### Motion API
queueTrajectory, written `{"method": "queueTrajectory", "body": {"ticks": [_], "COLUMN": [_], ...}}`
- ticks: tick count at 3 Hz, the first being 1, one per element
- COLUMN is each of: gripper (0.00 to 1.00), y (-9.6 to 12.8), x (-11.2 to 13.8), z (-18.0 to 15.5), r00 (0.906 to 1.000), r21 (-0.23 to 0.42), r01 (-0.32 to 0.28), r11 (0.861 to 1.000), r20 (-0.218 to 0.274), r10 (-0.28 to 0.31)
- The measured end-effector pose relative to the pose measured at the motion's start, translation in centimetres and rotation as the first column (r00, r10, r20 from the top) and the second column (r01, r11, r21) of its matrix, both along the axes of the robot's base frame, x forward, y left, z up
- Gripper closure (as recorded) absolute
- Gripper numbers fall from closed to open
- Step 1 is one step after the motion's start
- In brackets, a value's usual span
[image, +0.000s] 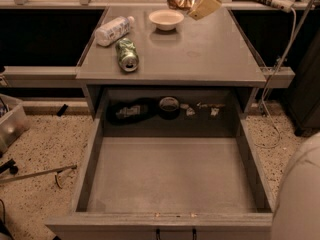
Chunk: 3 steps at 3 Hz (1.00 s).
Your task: Pick orange can from top drawer and place on counter
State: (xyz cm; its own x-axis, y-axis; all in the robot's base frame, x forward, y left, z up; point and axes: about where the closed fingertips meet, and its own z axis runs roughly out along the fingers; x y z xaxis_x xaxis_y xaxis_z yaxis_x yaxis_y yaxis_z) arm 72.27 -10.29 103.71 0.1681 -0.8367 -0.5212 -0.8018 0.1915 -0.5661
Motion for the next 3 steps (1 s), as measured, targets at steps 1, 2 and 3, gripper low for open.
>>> {"method": "queueTrajectory", "body": {"ticks": [1,2,3], "gripper": [1.00,1.00,1.00], "y": [-0.7,-1.3,-2.2], "x": [1.2,2.7,4.3], "z": [-1.5,-3.2,-4.7], "r00": [0.9989,0.9961,0.9903], "r21": [-0.025,-0.033,-0.026], "r01": [0.037,0.068,0.112], "r11": [0.999,0.997,0.993], "r20": [-0.026,-0.054,-0.080], "r10": [-0.038,-0.070,-0.113]}}
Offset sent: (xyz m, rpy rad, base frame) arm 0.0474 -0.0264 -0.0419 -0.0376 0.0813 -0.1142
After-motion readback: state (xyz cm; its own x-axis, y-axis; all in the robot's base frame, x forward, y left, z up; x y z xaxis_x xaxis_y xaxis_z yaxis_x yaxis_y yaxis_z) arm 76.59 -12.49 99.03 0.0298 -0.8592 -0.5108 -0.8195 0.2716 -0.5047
